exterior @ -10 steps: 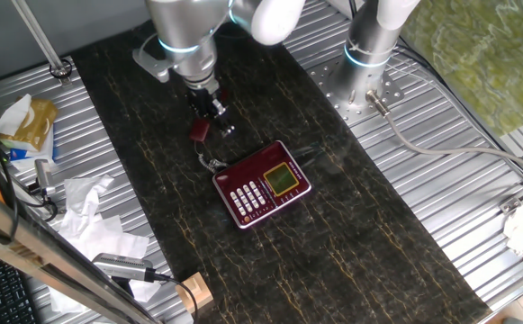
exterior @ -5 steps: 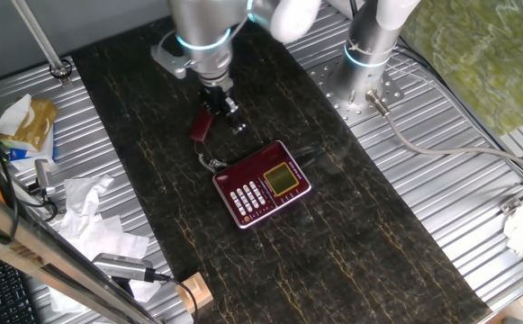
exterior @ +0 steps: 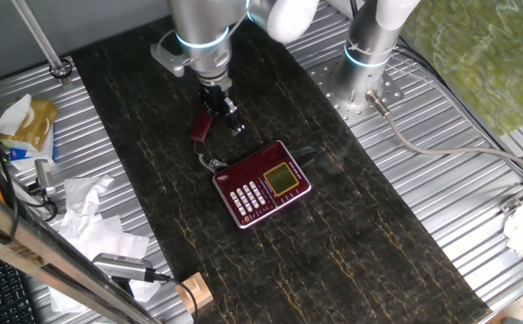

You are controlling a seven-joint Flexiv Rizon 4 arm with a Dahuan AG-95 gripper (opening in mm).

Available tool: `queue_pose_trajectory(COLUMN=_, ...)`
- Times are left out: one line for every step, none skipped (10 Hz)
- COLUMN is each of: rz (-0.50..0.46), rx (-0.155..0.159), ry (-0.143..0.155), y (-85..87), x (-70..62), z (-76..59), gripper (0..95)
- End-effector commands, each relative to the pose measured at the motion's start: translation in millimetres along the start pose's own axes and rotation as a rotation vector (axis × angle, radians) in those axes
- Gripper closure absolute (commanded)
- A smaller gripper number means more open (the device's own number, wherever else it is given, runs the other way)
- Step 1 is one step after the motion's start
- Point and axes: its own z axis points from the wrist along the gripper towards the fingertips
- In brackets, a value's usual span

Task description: Place the handset of the telephone on the corresponding phone cradle

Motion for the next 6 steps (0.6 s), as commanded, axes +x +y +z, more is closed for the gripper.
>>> queue_pose_trajectory(rz=0.027, rx=0.004, ry=0.001, y=17.1, x=-1.7, z=0.9, gripper=19.0)
queue_pose_trajectory(rz=0.047, rx=0.016, ry=0.006, y=35.5, x=-5.7, z=1.3, gripper=19.0)
queue_pose_trajectory(rz=0.044, rx=0.022, ry=0.01, y=45.6, x=-9.1, z=0.9, gripper=19.0)
queue_pose_trajectory(rz=0.044, rx=0.022, ry=0.009, y=51.1, x=-11.6, z=0.1, gripper=19.0)
queue_pose_trajectory(rz=0.056, rx=0.023, ry=0.01, y=58.9, x=-13.9, z=-1.9, gripper=19.0)
queue_pose_trajectory(rz=0.067, rx=0.026, ry=0.011, y=65.9, x=-15.3, z=-2.7, gripper=19.0)
